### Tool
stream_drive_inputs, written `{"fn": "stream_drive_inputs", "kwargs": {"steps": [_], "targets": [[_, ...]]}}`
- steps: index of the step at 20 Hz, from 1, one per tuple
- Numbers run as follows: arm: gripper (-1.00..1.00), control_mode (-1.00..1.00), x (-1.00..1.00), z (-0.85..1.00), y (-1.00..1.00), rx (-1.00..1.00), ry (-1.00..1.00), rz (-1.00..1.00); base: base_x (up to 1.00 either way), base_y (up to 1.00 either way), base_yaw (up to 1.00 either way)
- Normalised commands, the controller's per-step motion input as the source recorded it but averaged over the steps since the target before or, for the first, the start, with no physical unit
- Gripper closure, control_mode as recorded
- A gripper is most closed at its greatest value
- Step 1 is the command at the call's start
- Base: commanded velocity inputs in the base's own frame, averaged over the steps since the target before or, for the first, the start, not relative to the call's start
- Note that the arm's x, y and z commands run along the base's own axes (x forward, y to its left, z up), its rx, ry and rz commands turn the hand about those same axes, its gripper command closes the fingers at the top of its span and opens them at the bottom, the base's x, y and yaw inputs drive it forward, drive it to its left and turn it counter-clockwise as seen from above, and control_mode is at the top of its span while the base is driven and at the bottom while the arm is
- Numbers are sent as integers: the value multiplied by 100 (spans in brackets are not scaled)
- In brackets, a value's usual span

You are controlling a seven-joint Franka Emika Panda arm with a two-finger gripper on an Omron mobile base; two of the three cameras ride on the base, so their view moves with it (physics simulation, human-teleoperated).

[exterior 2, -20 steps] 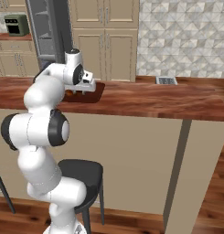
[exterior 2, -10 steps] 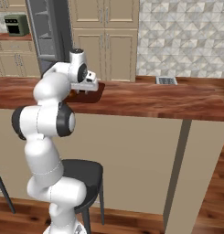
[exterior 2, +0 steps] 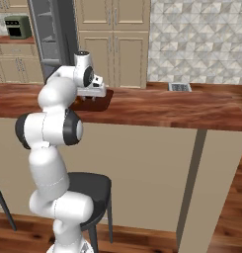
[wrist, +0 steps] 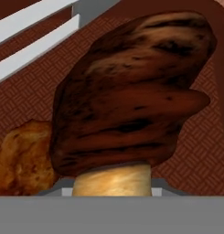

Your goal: Gather the squash and lemon wedge from the fridge and place them on a tray on the dining counter. Then gather the steak and chicken drumstick from the fridge and place them on the other tray.

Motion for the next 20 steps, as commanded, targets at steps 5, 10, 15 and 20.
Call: {"fn": "stream_drive_inputs", "kwargs": {"steps": [5, 10, 15, 20], "targets": [[-100, -100, -4, -1, 0, 0, 3, -1, 0, 0, 0], [-100, -100, -9, 13, 1, 0, 6, -7, 0, 0, 0], [-100, -100, -11, 42, 0, 0, 6, -8, 0, 0, 0], [-100, -100, -25, 30, 0, 0, 6, -9, 0, 0, 0]]}}
